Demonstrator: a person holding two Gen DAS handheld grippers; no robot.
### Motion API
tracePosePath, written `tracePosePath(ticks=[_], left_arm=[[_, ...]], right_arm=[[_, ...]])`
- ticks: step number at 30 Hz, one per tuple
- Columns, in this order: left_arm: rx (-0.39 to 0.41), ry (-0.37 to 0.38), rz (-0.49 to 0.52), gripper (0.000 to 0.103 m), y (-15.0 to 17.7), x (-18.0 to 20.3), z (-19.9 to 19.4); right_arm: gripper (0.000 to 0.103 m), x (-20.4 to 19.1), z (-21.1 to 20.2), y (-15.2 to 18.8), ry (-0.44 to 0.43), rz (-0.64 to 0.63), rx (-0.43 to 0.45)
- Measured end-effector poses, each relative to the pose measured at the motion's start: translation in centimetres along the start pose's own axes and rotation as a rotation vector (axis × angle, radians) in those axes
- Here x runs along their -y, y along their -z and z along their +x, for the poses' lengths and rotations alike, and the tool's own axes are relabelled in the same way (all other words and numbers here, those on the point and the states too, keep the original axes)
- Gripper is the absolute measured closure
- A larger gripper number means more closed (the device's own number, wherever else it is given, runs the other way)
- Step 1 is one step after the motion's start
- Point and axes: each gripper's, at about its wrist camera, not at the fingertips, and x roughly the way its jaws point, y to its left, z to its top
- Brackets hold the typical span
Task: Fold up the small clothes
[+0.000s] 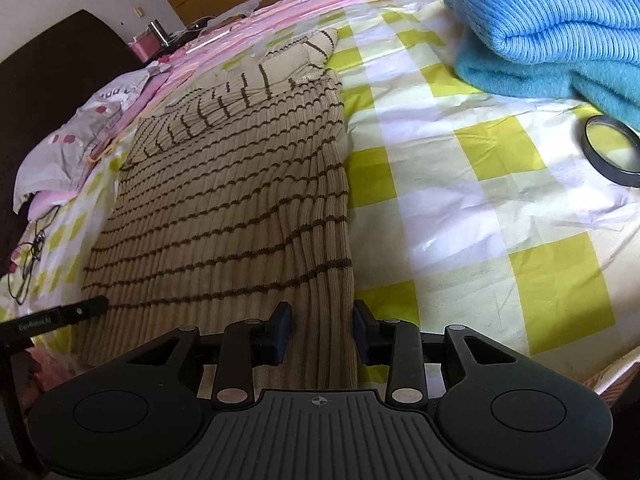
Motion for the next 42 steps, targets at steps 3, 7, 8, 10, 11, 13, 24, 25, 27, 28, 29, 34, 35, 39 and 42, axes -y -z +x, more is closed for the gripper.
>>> tracePosePath(ticks=[3, 7, 8, 10, 11, 13, 24, 25, 27, 28, 29, 34, 35, 39, 42], left_arm=[[-0.001, 0.034, -0.004, 0.045, 0.3, -0.1, -0.6], [0.034, 0.098, -0.061, 0.055, 0.1, -0.7, -1.1], [0.039, 0.088, -0.064, 0.055, 0.0, -0.8, -1.1], [0.016, 0.055, -0.082, 0.055, -0.1, -1.1, -0.3], [0.013, 0.058, -0.091, 0.055, -0.1, -1.2, -0.1], [0.015, 0.056, -0.080, 0.055, -0.1, -1.1, -0.2], [0.007, 0.034, -0.079, 0.084, -0.5, -0.6, -0.3], [0.009, 0.032, -0.088, 0.085, -0.6, -0.7, -0.5], [0.022, 0.022, -0.095, 0.085, -0.9, -0.4, -1.0], [0.032, 0.019, -0.096, 0.086, -1.1, -0.3, -1.3], [0.043, 0.018, -0.097, 0.086, -1.4, -0.1, -1.7], [0.088, 0.046, -0.087, 0.086, -3.5, 1.3, -3.2], [0.096, 0.055, -0.081, 0.086, -4.0, 1.5, -3.3], [0.134, 0.126, -0.121, 0.086, -6.5, 1.7, -3.4], [0.166, 0.199, -0.177, 0.086, -8.0, 1.1, -3.3]], right_arm=[[0.069, 0.4, -0.2, 0.1, -0.026, 0.013, -0.002], [0.070, 0.7, -0.2, 0.4, -0.077, 0.038, 0.006], [0.070, 0.8, 0.0, 0.3, -0.095, 0.045, 0.007], [0.070, 0.7, 0.4, 0.2, -0.101, 0.058, 0.009], [0.070, 0.7, 0.5, 0.1, -0.106, 0.063, 0.013], [0.070, 0.7, 0.5, 0.0, -0.114, 0.066, 0.017], [0.093, 0.5, 1.6, -0.5, -0.198, 0.105, -0.019], [0.094, 0.6, 1.6, -0.6, -0.218, 0.117, -0.019], [0.094, 0.7, 1.1, -0.6, -0.251, 0.125, -0.002], [0.095, 0.8, 0.7, -0.7, -0.271, 0.132, 0.011], [0.095, 0.9, 0.2, -0.8, -0.295, 0.141, 0.025], [0.095, 1.7, -1.4, -1.6, -0.396, 0.205, 0.094], [0.095, 1.7, -1.7, -1.8, -0.402, 0.210, 0.105], [0.095, 1.9, -2.5, -3.2, -0.450, 0.253, 0.160], [0.095, 1.9, -2.7, -4.8, -0.481, 0.280, 0.196]])
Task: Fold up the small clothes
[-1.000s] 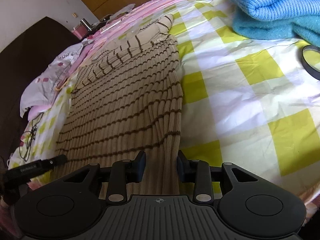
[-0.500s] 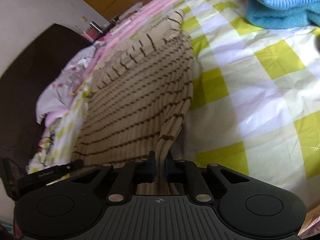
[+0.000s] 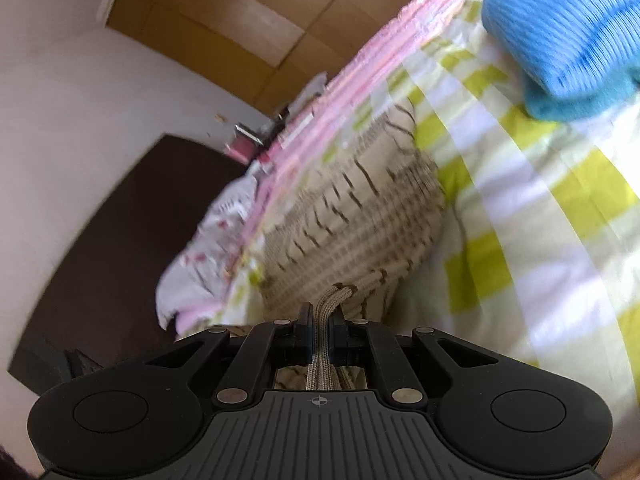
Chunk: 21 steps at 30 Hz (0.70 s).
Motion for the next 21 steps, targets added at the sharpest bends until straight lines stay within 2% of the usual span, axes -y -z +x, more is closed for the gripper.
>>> tracePosePath(ticks=[9, 14, 21], left_arm=[[0.033, 0.145, -0.145, 0.086, -4.5, -2.6, 2.5], [0.068, 0.170, -0.174, 0.086, -7.5, -3.9, 4.6], [0.120, 0.144, -0.198, 0.086, -12.2, -6.1, 9.6]], right_arm=[[0.095, -1.8, 4.1, -5.5, -0.075, 0.067, 0.089], [0.095, -2.4, 8.5, -8.7, -0.093, 0.076, 0.107], [0.095, -1.4, 14.6, -13.6, -0.022, 0.094, 0.158]])
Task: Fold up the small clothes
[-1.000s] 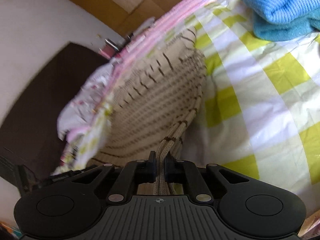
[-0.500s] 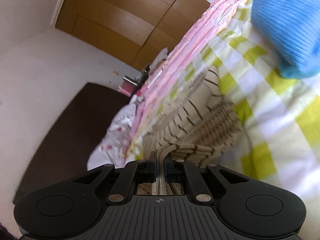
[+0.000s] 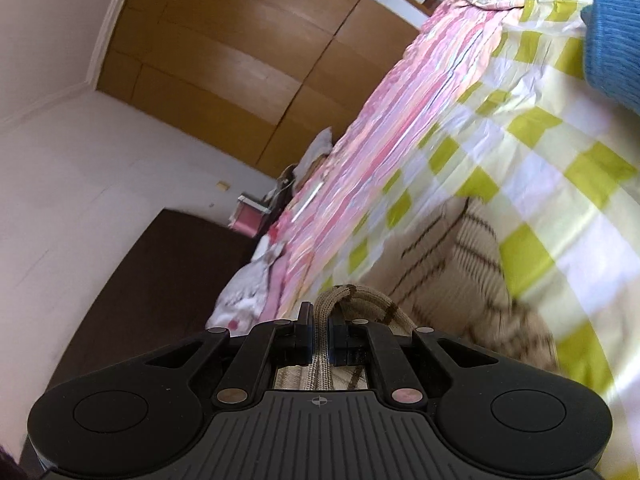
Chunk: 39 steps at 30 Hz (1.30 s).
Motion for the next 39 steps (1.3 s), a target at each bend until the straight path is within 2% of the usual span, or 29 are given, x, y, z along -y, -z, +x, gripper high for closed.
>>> tracePosePath(ticks=[5, 6, 10, 11, 13, 14, 15, 17, 22, 25, 28, 33, 39], left_arm=[[0.045, -0.053, -0.014, 0.085, -1.1, -1.3, 2.9], [0.051, -0.060, -0.004, 0.085, -1.2, -1.4, 3.3], [0.058, -0.077, 0.020, 0.084, -0.9, -1.8, 3.3], [0.054, -0.087, 0.035, 0.084, -0.6, -1.9, 3.2], [0.033, -0.119, 0.078, 0.083, 0.1, -2.2, 3.1], [0.020, -0.129, 0.098, 0.082, 0.4, -2.4, 3.2], [0.002, -0.142, 0.120, 0.080, 0.7, -2.5, 3.2], [-0.020, -0.161, 0.152, 0.070, 1.2, -2.7, 3.4], [-0.012, -0.217, 0.262, 0.059, 1.3, -2.3, 4.0], [-0.019, -0.251, 0.329, 0.052, 1.2, -2.2, 4.7], [-0.029, -0.299, 0.398, 0.048, 1.2, -2.2, 5.6], [-0.054, -0.307, 0.476, 0.046, 0.9, -1.9, 7.1], [-0.066, -0.338, 0.665, 0.046, 1.7, 0.3, 8.5]], right_arm=[[0.095, 1.1, 4.0, -1.9, 0.093, -0.013, 0.020], [0.091, 1.3, 4.6, -2.0, 0.106, -0.013, 0.027], [0.089, 2.3, 6.0, -2.4, 0.113, 0.013, -0.003], [0.087, 2.2, 6.0, -2.3, 0.119, -0.008, -0.001], [0.069, 1.7, 5.8, -2.0, 0.139, -0.064, 0.010], [0.066, 1.6, 5.7, -1.8, 0.143, -0.085, 0.012], [0.066, 1.5, 5.6, -1.6, 0.150, -0.111, 0.012], [0.066, 1.2, 5.5, -1.2, 0.173, -0.168, 0.006], [0.066, 1.0, 5.6, -0.4, 0.292, -0.345, 0.015], [0.066, 1.2, 6.3, -0.4, 0.347, -0.410, 0.006], [0.066, 1.4, 7.4, -0.5, 0.379, -0.450, -0.013], [0.066, 1.7, 8.9, -0.7, 0.418, -0.491, -0.046], [0.066, 1.6, 9.8, -0.9, 0.436, -0.547, -0.075]])
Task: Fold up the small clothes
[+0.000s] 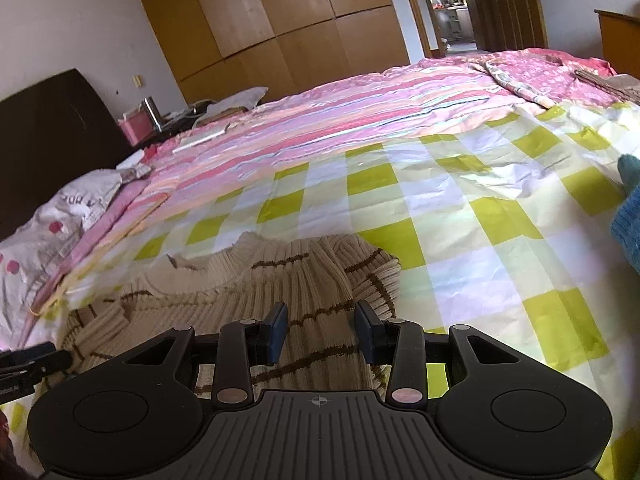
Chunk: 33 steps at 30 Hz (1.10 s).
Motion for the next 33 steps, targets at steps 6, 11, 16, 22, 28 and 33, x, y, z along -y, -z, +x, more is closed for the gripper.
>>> tracePosePath(ticks=[6, 11, 16, 22, 28, 33], left_arm=[[-0.060, -0.020, 0.161, 0.045, -0.4, 2.5, 2.1], [-0.063, -0.028, 0.100, 0.068, -1.5, 1.8, 2.3], [-0.039, -0.008, 0.005, 0.087, -2.8, -0.3, 1.9], [0.048, -0.008, -0.085, 0.088, -4.6, -2.4, 1.0], [-0.015, -0.067, -0.137, 0.088, -2.8, -4.1, 4.0], [-0.023, -0.071, -0.157, 0.087, -1.2, -4.6, 4.7]], right_arm=[[0.066, -0.4, 1.0, -0.3, 0.011, -0.048, -0.022], [0.081, -0.4, 1.1, -0.6, 0.016, -0.064, -0.034], [0.096, -0.7, 0.3, -1.3, 0.024, -0.099, -0.007], [0.097, -0.6, -1.7, -3.3, -0.014, -0.072, 0.101], [0.097, 1.6, 0.9, -2.6, 0.067, -0.003, 0.087], [0.097, 2.6, 3.0, -1.0, 0.102, -0.005, 0.025]])
